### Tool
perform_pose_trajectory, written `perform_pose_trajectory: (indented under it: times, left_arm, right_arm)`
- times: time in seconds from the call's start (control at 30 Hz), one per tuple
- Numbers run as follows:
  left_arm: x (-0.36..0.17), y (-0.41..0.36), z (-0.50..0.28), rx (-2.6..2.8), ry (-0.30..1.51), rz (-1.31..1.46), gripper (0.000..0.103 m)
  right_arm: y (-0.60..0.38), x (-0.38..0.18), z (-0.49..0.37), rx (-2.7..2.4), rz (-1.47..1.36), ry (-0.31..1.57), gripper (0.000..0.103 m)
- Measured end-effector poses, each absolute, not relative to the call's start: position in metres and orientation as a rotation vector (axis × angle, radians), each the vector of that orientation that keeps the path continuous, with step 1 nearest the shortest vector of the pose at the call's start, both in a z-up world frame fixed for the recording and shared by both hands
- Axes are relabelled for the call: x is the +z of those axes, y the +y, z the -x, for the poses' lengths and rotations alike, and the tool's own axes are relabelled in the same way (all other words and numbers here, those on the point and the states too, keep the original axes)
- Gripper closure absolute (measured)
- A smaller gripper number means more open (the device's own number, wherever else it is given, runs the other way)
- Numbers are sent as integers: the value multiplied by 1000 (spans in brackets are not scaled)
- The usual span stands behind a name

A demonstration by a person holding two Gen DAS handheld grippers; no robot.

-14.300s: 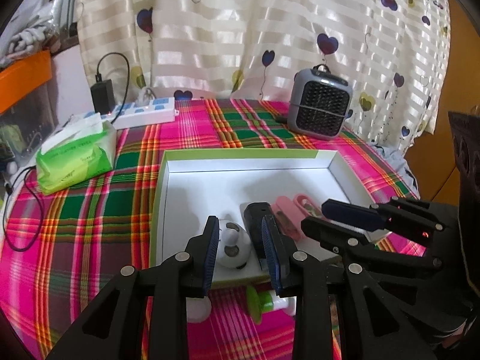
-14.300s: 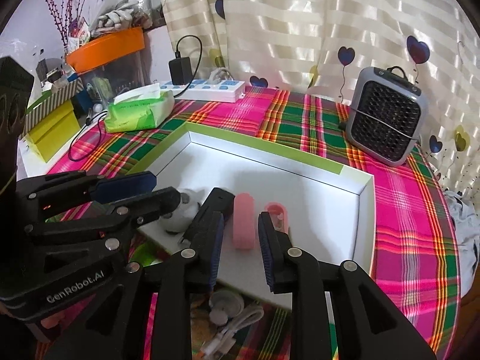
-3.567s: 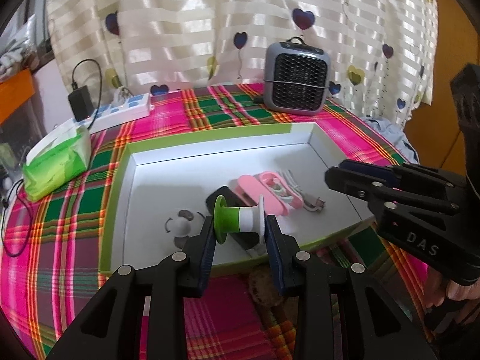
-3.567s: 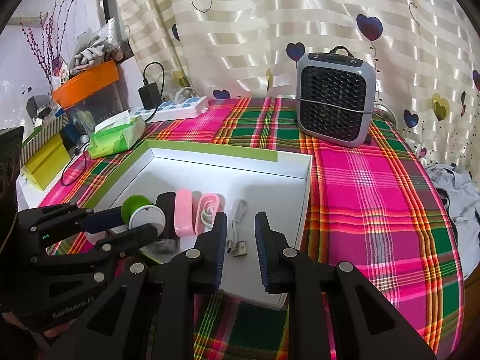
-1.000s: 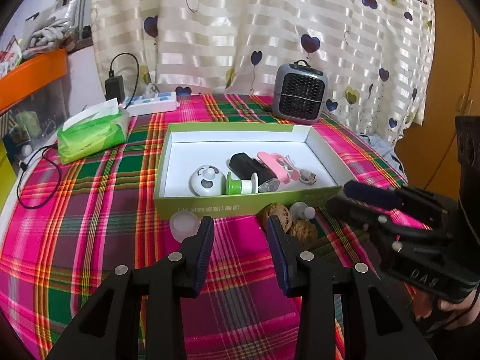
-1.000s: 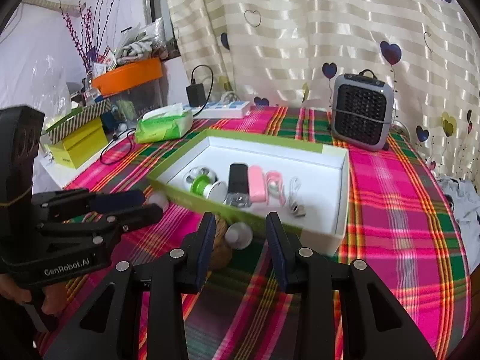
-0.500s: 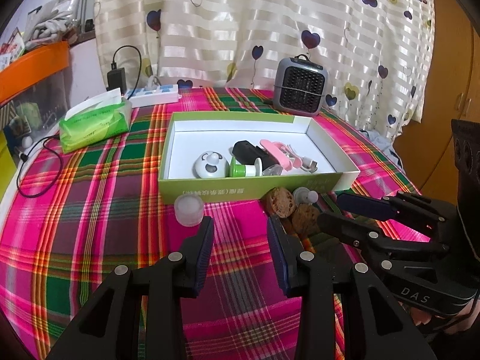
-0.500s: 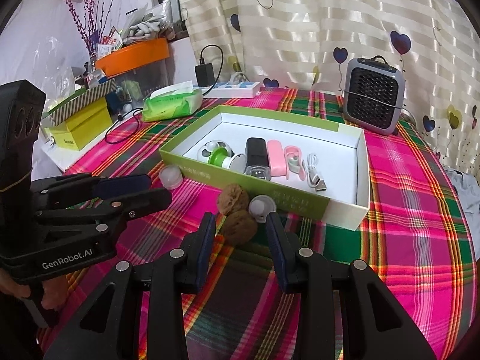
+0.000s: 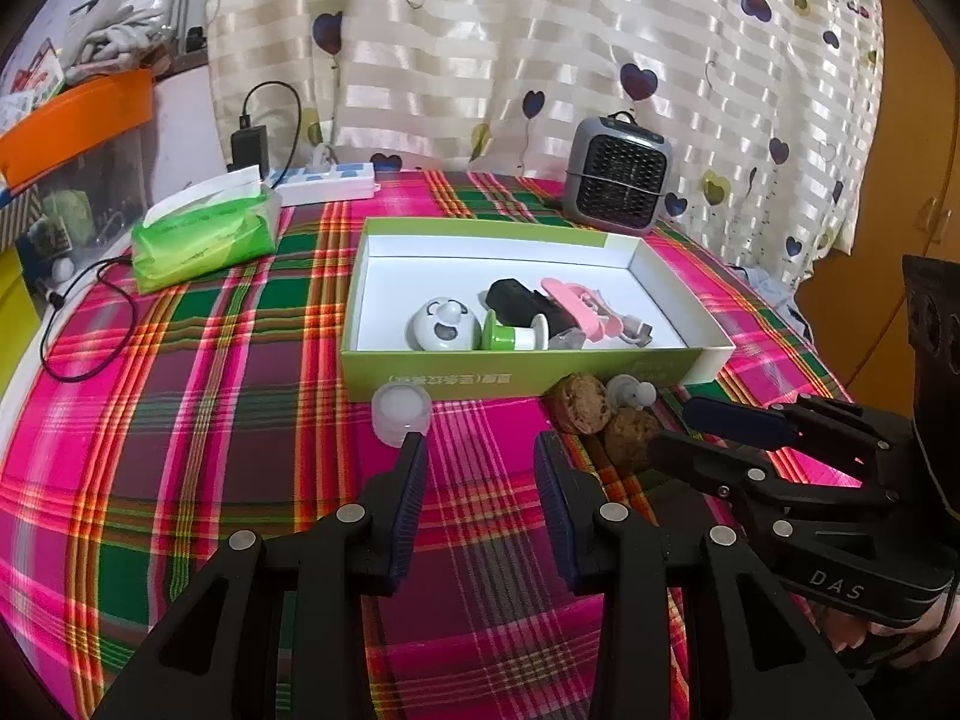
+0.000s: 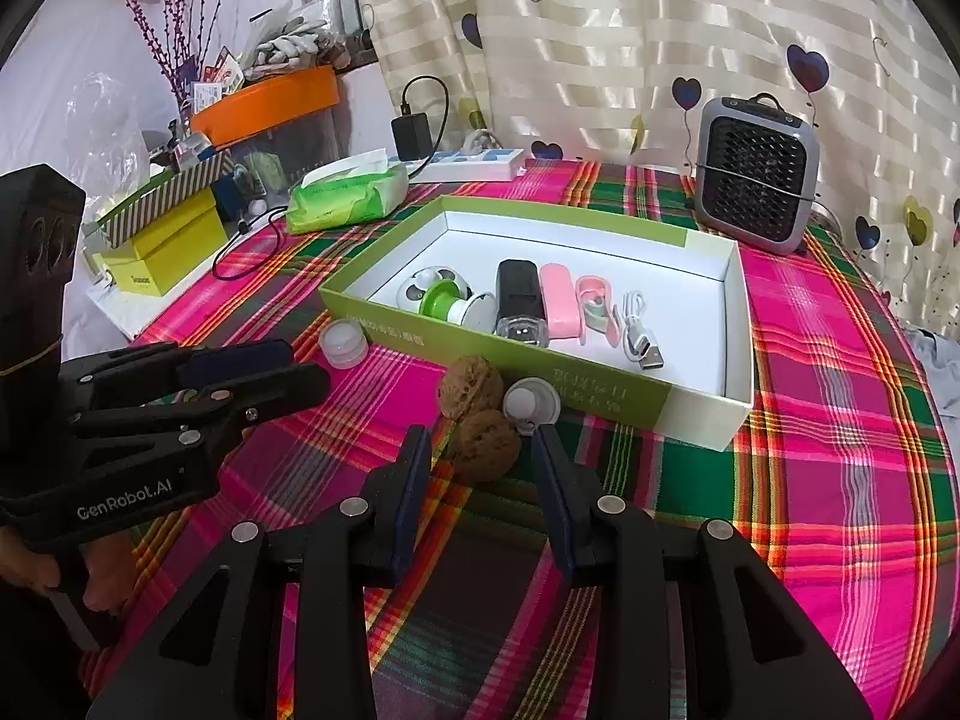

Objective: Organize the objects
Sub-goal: 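Move the left gripper to the translucent white cup while the right gripper approaches a walnut, then close the left gripper on the translucent cup while the right gripper grasps the walnut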

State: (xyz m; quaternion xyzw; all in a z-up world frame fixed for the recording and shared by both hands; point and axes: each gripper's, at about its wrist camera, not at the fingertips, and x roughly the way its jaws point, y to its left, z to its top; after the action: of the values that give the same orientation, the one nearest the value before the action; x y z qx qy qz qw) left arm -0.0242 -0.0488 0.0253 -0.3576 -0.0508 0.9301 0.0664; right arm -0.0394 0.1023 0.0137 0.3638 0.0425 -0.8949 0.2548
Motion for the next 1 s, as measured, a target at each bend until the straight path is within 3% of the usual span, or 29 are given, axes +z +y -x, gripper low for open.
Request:
perform_pose_trajectory:
  times: [1.0]
  left_arm:
    - [13,-68,44,2845,-225,1171,68]
  right_arm:
    - [91,-4,61,-2361,-1154,116,67]
